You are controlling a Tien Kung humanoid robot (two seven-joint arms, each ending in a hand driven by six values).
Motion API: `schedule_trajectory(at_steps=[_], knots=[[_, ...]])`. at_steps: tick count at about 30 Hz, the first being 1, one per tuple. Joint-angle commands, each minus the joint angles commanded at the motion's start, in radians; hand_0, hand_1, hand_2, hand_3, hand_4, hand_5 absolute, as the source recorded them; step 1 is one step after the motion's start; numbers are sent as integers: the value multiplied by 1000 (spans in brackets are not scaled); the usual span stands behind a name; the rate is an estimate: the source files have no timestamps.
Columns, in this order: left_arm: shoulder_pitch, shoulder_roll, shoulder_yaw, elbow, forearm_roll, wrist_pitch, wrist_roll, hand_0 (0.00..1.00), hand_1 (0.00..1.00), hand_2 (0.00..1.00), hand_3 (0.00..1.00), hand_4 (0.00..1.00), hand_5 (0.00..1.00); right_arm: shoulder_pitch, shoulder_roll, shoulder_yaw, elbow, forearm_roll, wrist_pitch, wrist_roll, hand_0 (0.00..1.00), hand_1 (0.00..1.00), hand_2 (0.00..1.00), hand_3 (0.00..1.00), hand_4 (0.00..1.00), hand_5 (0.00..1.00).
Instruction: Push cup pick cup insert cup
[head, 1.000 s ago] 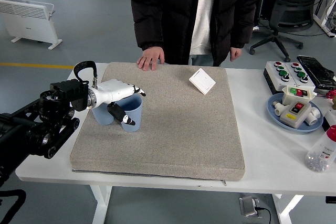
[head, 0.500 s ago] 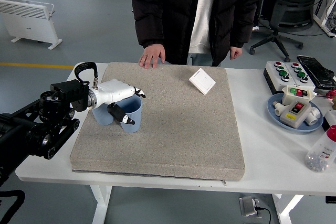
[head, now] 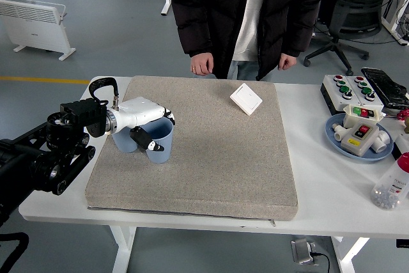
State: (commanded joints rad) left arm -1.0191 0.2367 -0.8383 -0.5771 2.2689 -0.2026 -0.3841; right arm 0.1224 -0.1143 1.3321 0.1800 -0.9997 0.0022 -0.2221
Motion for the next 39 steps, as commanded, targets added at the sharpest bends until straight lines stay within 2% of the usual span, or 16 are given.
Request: schedule_trajectory(at_steps=[5,6,11,12,17,18,25,28,29,30,31,39], knots=[[2,4,9,-13,0,7,-8,461,574,718,707,583,2,0,0,0,0,0,0,0,782,696,725,584,148,531],[3,5,10,-14,0,7,-9,478,562,684,617,499,2,0,0,0,0,0,0,0,782,696,723,583,148,531],[4,10,14,-26,0,-3,-8,478,562,684,617,499,2,-1,0,0,0,1,-1,0,782,696,723,583,148,531],[6,12,15,-33,0,-7,-8,493,544,664,582,333,2,-1,0,0,0,2,-1,0,782,696,722,583,148,531],[11,23,21,-65,0,-24,-5,493,544,664,582,333,2,-1,0,2,0,4,-1,0,782,696,722,583,148,531],[12,25,22,-72,-2,-27,-4,470,516,634,568,307,2,-2,0,2,0,4,-1,0,782,696,722,583,148,531],[16,50,35,-165,-62,-62,13,470,515,613,560,300,2,-4,1,10,0,2,-2,-1,782,696,721,583,148,530],[15,67,29,-219,-91,-87,27,470,515,613,560,300,2,-5,0,11,0,1,-2,-1,782,696,721,583,148,530],[14,76,23,-243,-97,-107,44,470,515,613,560,300,2,-6,0,12,0,0,-2,-2,782,696,721,583,148,530],[13,79,20,-255,-99,-116,51,475,526,612,561,351,2,-6,0,13,0,0,-2,-2,782,696,720,583,149,531],[8,87,16,-274,-101,-133,61,475,526,612,561,351,2,-7,0,13,0,1,-2,-2,782,696,720,583,149,531],[-38,151,-30,-336,-120,-187,101,485,533,609,566,348,2,-11,-1,14,0,4,-3,-1,782,695,720,583,149,530]])
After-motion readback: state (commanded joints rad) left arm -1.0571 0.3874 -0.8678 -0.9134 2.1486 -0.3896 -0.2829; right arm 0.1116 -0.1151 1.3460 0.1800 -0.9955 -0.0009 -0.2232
